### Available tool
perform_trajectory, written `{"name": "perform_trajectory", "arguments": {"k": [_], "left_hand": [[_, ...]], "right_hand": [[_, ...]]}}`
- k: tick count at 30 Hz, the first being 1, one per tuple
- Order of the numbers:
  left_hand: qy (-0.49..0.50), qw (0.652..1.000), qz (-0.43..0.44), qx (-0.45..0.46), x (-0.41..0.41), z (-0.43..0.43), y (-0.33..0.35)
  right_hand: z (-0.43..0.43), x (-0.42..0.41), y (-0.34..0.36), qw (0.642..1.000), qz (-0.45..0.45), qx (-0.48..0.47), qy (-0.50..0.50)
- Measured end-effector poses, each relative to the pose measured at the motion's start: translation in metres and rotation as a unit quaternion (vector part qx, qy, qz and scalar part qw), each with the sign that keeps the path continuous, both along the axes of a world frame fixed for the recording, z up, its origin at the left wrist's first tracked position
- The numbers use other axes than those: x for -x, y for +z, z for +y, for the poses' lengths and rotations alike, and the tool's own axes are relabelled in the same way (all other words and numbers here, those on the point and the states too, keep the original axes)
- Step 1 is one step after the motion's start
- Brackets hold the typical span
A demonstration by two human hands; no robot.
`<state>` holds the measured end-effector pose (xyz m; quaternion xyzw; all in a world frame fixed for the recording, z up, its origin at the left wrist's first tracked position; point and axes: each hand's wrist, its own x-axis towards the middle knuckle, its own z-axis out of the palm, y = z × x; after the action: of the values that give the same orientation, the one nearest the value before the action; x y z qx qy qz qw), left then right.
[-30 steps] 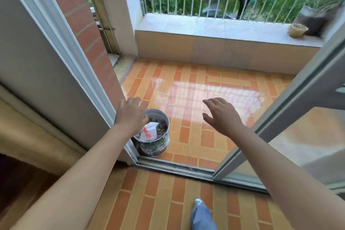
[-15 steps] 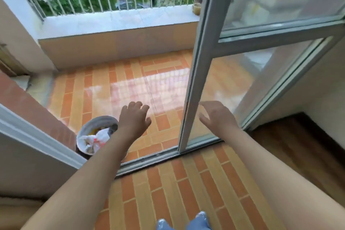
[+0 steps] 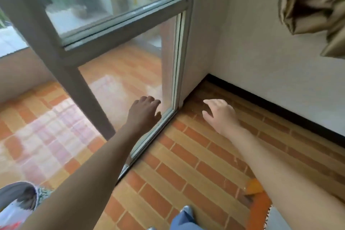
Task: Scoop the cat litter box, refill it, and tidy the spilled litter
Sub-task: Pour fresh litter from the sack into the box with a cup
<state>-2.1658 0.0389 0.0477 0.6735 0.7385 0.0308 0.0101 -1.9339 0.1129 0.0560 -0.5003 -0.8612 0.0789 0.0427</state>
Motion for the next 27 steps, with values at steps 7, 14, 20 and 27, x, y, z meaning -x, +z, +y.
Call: {"name": "perform_trajectory", "arguments": {"k": [7,14,20,27], "left_hand": [[-0.165,0.986,0.006,0.033,-0.092,0.099,0.001],[-0.254,0.965,0.014,0.06,-0.177,0.157,-0.003],[-0.279,0.958,0.012,0.057,-0.233,0.195,-0.006],[-0.317,0.947,0.002,0.055,-0.286,0.229,-0.009]], "right_hand": [[0.016,-0.11,0.002,0.984,-0.002,0.023,-0.174],[0.019,-0.191,0.006,0.961,-0.034,0.068,-0.265],[0.035,-0.242,0.003,0.948,-0.037,0.088,-0.304],[0.048,-0.288,0.003,0.933,-0.035,0.085,-0.349]]}}
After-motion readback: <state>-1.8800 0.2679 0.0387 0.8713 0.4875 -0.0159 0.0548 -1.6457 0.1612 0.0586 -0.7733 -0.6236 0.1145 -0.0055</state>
